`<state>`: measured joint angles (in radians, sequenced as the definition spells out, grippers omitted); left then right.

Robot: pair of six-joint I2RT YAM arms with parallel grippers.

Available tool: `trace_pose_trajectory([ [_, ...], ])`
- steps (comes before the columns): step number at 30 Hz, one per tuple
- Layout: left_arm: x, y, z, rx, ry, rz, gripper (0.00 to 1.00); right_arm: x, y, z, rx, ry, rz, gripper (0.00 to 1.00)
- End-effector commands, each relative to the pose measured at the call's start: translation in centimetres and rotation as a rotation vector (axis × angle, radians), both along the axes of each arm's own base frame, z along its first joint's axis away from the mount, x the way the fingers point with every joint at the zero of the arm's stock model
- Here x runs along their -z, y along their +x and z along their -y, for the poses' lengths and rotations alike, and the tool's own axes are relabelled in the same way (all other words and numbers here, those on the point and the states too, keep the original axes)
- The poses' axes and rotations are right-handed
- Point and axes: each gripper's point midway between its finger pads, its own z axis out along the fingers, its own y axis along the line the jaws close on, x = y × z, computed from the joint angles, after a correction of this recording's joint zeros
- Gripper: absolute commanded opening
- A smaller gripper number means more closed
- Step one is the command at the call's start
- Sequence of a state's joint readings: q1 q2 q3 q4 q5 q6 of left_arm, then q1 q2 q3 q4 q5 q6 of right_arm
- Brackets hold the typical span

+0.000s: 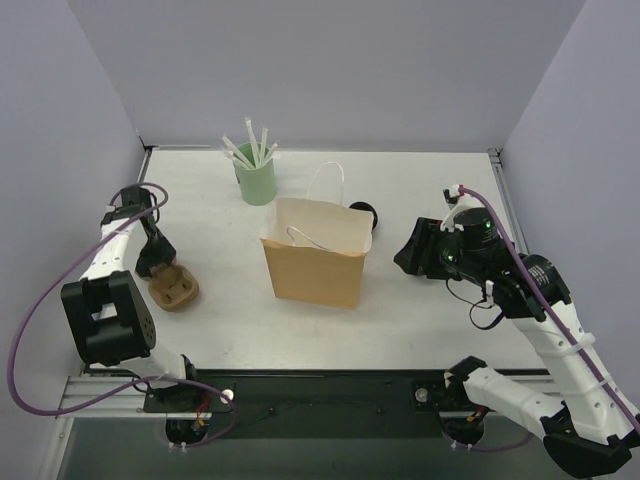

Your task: Pack the takeout coffee

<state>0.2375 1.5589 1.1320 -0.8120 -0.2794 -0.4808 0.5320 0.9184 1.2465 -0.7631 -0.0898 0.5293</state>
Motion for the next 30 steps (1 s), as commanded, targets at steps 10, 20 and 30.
trace_pose_trajectory([
  [10, 0.4, 0.7, -0.1, 0.039, -0.008, -0.021, 0.50, -0.1, 0.0, -0.1, -0.002, 0.005, 0.016, 0.53],
  [20, -6.1, 2.3, -0.5, 0.023, 0.050, 0.083, 0.39, -0.2, 0.1, -0.2, -0.004, 0.009, 0.017, 0.53],
  [30, -3.6, 2.4, 2.8, 0.073, -0.083, 0.114, 0.43, 0.1, 0.5, -0.8, -0.015, 0.019, 0.008, 0.53],
])
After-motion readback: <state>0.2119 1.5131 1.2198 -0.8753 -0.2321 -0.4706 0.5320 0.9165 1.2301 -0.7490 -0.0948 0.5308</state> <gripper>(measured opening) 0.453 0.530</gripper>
